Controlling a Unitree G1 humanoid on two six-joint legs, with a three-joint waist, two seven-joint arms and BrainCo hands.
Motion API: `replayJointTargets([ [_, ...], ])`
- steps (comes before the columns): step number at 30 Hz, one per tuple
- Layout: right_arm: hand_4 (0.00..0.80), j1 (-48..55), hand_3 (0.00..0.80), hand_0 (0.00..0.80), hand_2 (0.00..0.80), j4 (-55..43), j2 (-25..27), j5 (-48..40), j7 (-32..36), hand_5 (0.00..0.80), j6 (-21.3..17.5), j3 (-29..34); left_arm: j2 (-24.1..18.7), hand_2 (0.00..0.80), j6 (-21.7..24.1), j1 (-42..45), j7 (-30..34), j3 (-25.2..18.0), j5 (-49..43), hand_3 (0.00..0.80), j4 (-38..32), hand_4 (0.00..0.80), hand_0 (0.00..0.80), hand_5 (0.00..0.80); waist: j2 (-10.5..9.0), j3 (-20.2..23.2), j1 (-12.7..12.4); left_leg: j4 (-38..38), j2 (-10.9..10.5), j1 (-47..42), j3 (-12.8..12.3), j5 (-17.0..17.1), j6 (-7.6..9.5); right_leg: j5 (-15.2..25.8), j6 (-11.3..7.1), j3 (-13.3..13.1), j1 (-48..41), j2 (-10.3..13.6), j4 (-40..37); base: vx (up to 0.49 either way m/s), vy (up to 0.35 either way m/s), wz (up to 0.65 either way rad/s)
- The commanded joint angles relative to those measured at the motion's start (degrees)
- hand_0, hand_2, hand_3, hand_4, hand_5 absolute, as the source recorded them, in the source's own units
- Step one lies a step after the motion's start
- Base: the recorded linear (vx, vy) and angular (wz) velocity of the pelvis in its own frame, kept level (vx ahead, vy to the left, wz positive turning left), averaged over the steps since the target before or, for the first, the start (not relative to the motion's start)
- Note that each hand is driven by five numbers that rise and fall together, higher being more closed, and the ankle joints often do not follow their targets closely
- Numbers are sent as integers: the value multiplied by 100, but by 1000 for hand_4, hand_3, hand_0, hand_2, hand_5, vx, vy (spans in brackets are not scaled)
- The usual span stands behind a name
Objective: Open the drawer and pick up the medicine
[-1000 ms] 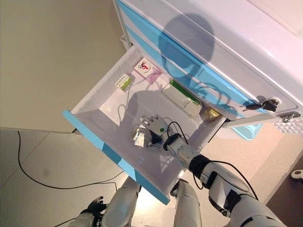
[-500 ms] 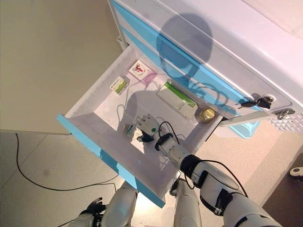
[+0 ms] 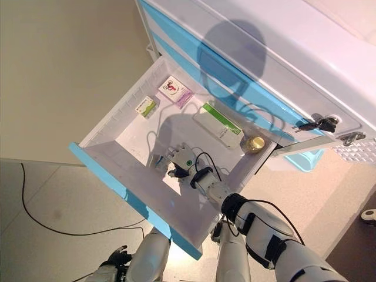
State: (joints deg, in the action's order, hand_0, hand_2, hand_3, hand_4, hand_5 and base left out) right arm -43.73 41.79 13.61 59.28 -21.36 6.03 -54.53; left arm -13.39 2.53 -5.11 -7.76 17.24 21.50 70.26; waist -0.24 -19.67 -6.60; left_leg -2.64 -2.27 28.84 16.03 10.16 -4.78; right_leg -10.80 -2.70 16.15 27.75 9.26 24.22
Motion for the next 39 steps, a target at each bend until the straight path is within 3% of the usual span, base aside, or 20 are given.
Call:
replayJointTargets([
  [1, 800, -167, 800, 800, 800, -224, 720, -272, 66, 800, 154, 320, 292, 0, 37, -394, -39, 54, 70, 0, -24, 0, 0, 0, -39, -287, -6, 9, -404, -235, -263, -327, 367, 1087, -367, -281, -383, 153, -1102, 0, 0, 0],
  [6, 800, -442, 800, 800, 800, -1127, 1476, -822, -189, 800, 36, 989, 179, 0, 64, -357, -29, -83, -65, 0, -62, 0, 0, 0, -33, -181, 46, 34, -389, -329, -316, -356, 383, 1102, -383, -321, -428, 176, -1110, 9, 11, 1],
  [9, 800, -512, 800, 800, 800, -843, 1437, -999, -394, 800, 69, 1093, 153, 0, 88, -315, -25, -63, -110, 0, -50, 0, 0, 0, -7, -138, 22, 41, -394, -368, -324, -372, 401, 1101, -385, -346, -456, 180, -1118, 10, 11, 0],
  [16, 800, -348, 800, 800, 800, -1489, 1785, -1265, -404, 800, 7, 1614, 92, 0, 94, -152, -9, -190, -220, 0, -117, 0, 0, 0, 20, -34, 68, 45, -404, -437, -397, -405, 445, 1099, -380, -435, -469, 183, -1074, 10, 19, -5],
  [27, 800, -158, 800, 800, 800, -1406, 1582, -1660, -164, 800, -244, 1492, 61, 0, 61, -28, 42, -216, -310, 0, -109, 0, 0, 0, -8, 83, 73, 91, -380, -537, -445, -435, 473, 1102, -391, -449, -535, 155, -1107, 5, 0, -2],
  [29, 800, -178, 800, 800, 800, -1667, 1328, -2470, 327, 800, -556, 1347, 19, 0, 34, -5, 43, -282, -282, 0, -90, 0, 0, 0, -118, 99, 102, 82, -322, -610, -579, -484, 485, 1152, -410, -508, -567, 97, -1203, 7, 11, -6],
  [30, 800, -180, 800, 800, 800, -1671, 1332, -2472, 331, 800, -554, 1350, 18, 0, 33, -9, 44, -281, -282, 0, -91, 0, 0, 0, -116, 108, 97, 86, -320, -591, -582, -465, 486, 1182, -411, -510, -555, 92, -1226, 9, 11, -17],
  [32, 800, 103, 800, 800, 800, -2128, 1107, -3598, 839, 800, -844, 1337, -21, 0, -23, -7, 92, -404, -225, 0, -39, 0, 0, 0, -222, 132, 154, 76, -260, -668, -715, -504, 489, 1200, -411, -585, -609, 24, -1299, 1, 8, -28],
  [33, 800, 103, 800, 800, 800, -2134, 1112, -3600, 844, 800, -841, 1340, -21, 0, -24, -9, 92, -402, -225, 0, -39, 0, 0, 0, -219, 144, 151, 80, -259, -647, -715, -487, 490, 1225, -411, -584, -595, 21, -1318, 20, 4, -28],
  [34, 800, 336, 800, 800, 800, -2563, 1150, -4396, 1304, 800, -981, 1368, -74, 0, -80, 6, 172, -510, -270, 0, -9, 0, 0, 0, -291, 178, 205, 65, -224, -721, -772, -523, 482, 1198, -406, -626, -647, -17, -1329, 11, 2, -22],
  [35, 800, 337, 800, 800, 800, -2571, 1156, -4399, 1309, 800, -977, 1373, -73, 0, -80, 3, 173, -509, -270, 0, -9, 0, 0, 0, -288, 189, 203, 69, -223, -702, -771, -506, 483, 1221, -407, -625, -634, -19, -1346, 42, -13, -21],
  [36, 800, 482, 800, 800, 800, -2897, 1287, -5033, 1684, 800, -1081, 1372, -140, 0, -114, 6, 277, -602, -341, 0, 17, 0, 0, 0, -341, 231, 244, 63, -206, -784, -786, -534, 469, 1173, -398, -639, -712, -50, -1345, 14, -6, -13],
  [39, 800, 468, 800, 800, 800, -3467, 1344, -5406, 1955, 800, -1058, 1334, -178, 0, -158, 6, 349, -652, -350, 0, 28, 0, 0, 0, -386, 274, 270, 61, -193, -841, -794, -550, 451, 1153, -386, -635, -786, -71, -1365, 32, -23, -19],
])
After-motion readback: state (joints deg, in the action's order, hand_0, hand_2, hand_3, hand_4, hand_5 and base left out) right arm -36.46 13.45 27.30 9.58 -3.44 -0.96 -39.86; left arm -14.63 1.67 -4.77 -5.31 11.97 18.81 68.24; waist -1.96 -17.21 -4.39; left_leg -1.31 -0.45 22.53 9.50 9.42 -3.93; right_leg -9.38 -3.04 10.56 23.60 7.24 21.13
